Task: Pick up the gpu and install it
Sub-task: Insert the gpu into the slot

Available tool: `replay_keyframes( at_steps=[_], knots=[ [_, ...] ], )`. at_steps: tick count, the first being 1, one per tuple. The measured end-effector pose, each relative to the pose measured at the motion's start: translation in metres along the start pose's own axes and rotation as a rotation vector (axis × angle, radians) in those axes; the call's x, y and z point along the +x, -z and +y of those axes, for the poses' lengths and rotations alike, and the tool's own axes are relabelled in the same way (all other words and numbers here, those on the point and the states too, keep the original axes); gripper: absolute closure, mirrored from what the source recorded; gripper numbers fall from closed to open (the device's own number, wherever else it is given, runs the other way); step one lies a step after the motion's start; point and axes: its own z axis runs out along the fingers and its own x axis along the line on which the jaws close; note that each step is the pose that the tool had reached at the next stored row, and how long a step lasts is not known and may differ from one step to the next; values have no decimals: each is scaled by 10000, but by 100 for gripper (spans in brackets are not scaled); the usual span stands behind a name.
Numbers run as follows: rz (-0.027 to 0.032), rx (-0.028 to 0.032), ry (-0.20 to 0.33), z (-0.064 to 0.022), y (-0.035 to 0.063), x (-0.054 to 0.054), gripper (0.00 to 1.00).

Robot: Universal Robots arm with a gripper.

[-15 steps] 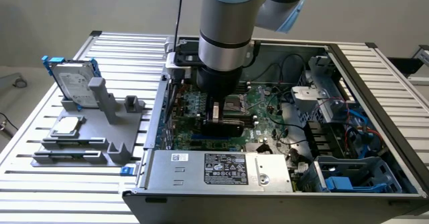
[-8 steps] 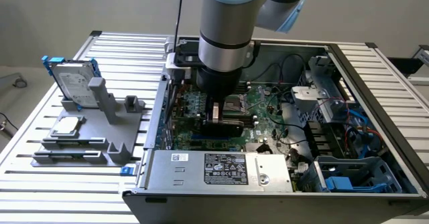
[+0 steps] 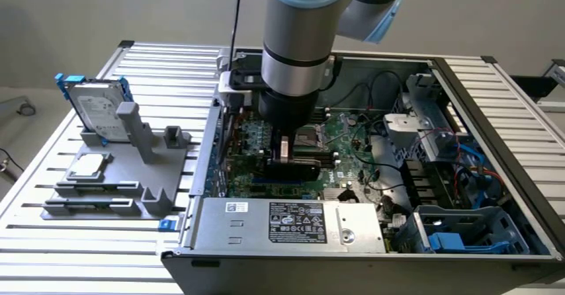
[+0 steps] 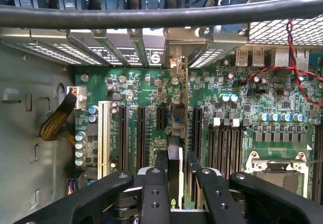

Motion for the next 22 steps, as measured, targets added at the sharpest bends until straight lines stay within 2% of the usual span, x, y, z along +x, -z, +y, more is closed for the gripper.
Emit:
replay_keyframes(
  at_steps=[7, 13, 19, 22],
  knots=[
    [-97, -7, 129, -1, -12, 1, 74],
    [-99, -36, 164, -2, -22, 1, 74],
    [-101, -100, 162, -2, -29, 1, 74],
    [-101, -113, 162, -3, -30, 1, 74]
  ],
)
